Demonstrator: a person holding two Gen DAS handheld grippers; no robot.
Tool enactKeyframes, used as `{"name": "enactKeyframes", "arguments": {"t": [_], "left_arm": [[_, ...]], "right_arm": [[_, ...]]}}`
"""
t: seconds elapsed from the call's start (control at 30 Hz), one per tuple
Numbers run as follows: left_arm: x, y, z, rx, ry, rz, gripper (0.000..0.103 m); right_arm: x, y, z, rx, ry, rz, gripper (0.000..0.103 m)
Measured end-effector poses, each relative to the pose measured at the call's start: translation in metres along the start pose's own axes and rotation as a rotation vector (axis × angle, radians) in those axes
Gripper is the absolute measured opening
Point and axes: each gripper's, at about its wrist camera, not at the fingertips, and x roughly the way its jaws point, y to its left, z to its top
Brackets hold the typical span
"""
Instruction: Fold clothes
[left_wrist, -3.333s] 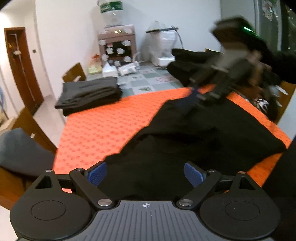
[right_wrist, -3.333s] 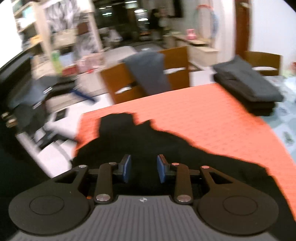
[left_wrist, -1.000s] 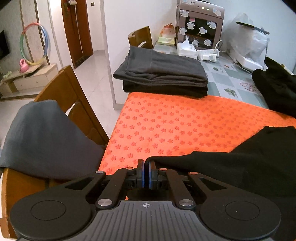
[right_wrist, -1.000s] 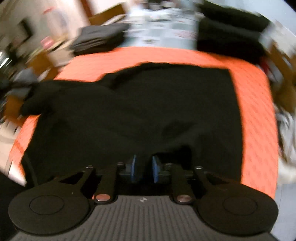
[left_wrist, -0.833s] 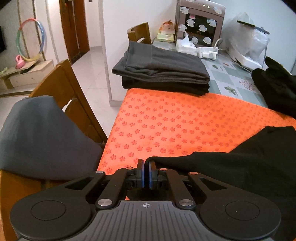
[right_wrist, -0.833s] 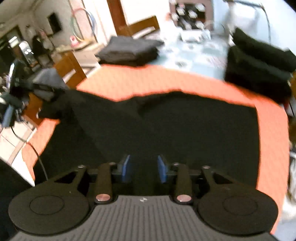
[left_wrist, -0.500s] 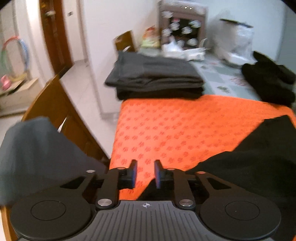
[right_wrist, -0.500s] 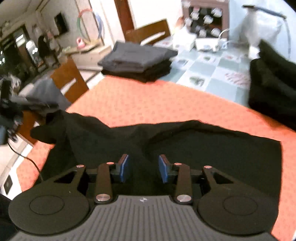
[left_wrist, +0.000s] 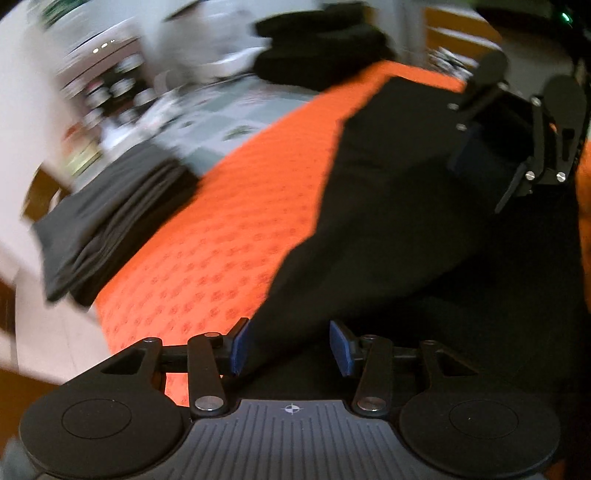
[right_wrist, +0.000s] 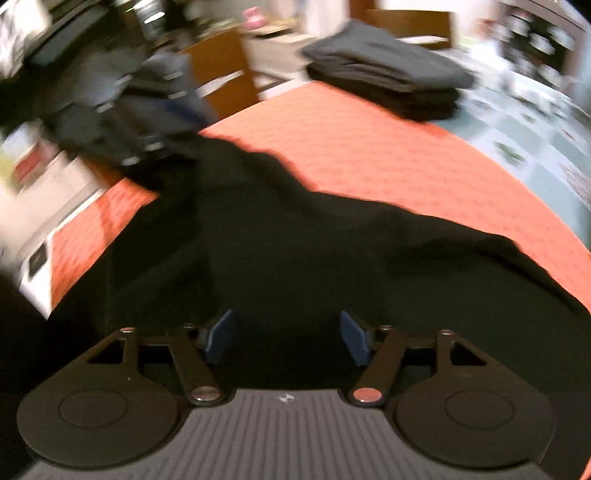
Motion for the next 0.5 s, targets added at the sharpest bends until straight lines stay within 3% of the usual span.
{"name": "enactKeyframes", "arguments": {"t": [0.2,0.27,0.33,0.37,0.4,0.43,0.5], "left_arm": [[0.013,-0.028,0.002,0.171,-0.037,0.004,0.050],[0.017,-0.036,0.001,0.214,-0.050,0.015,0.052],[0.021,-0.044,0.000,0.258,-0.064,0.026,0.052],[0.023,-0.048,0.000,0.280,-0.071,0.031,0.052],[0.025,-0.053,-0.001,0.301,-0.078,0.037,0.047],[0.026,-0.055,-0.001,0.315,-0.085,0.045,0.041],[0.026,-0.047,0.005,0.272,-0.105,0.082,0.017]], "right_arm": [[0.019,0.023,-0.007,-0.115,0.064,-0.041,0.070],[0.021,0.027,-0.008,-0.138,0.062,-0.069,0.061],[0.021,0.027,-0.009,-0.135,0.057,-0.107,0.021],[0.020,0.026,-0.007,-0.121,0.052,-0.128,0.011],[0.016,0.024,-0.006,-0.107,0.036,-0.145,0.003],[0.010,0.023,-0.003,-0.094,0.013,-0.160,0.003],[-0.005,0.020,0.008,-0.071,-0.043,-0.208,0.003]]}}
